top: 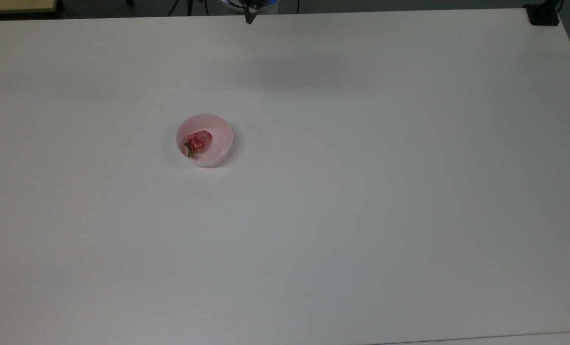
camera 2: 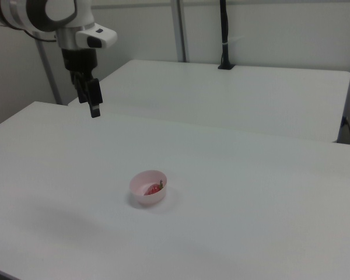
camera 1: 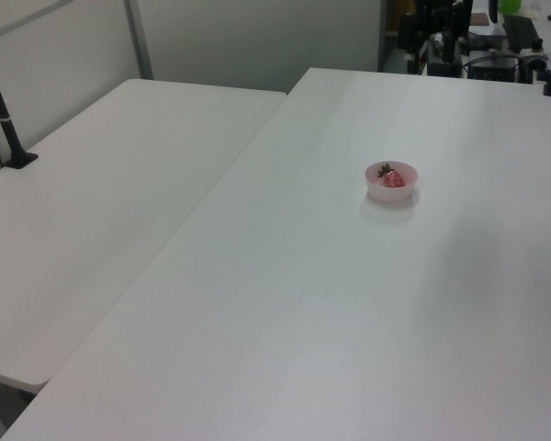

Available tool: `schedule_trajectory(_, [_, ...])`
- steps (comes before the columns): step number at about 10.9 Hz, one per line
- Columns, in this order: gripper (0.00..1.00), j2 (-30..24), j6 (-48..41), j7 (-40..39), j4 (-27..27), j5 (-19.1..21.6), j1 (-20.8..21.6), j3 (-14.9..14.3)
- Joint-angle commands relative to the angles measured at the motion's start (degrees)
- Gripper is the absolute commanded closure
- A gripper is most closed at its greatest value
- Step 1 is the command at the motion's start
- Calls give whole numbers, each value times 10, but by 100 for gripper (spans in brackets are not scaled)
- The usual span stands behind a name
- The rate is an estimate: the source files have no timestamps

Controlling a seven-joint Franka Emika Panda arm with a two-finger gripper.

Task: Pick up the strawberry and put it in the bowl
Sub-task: 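Open the gripper and raise it away from the bowl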

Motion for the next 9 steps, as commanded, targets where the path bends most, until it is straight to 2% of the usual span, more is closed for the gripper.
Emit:
schedule_trajectory(1, [0, -5, -1, -208, -5, 2, 30, -31])
schedule_trajectory(2, [0, -5, 9, -263, -4, 1, 28, -32])
schedule_trajectory(3, [0, -4, 39, -268, -4, -4, 27, -33])
schedule_trajectory(5, [0, 2, 78, -260, -4, -29, 28, -32])
schedule_trajectory(9, [0, 1, 80, -246, -4, -27, 27, -32])
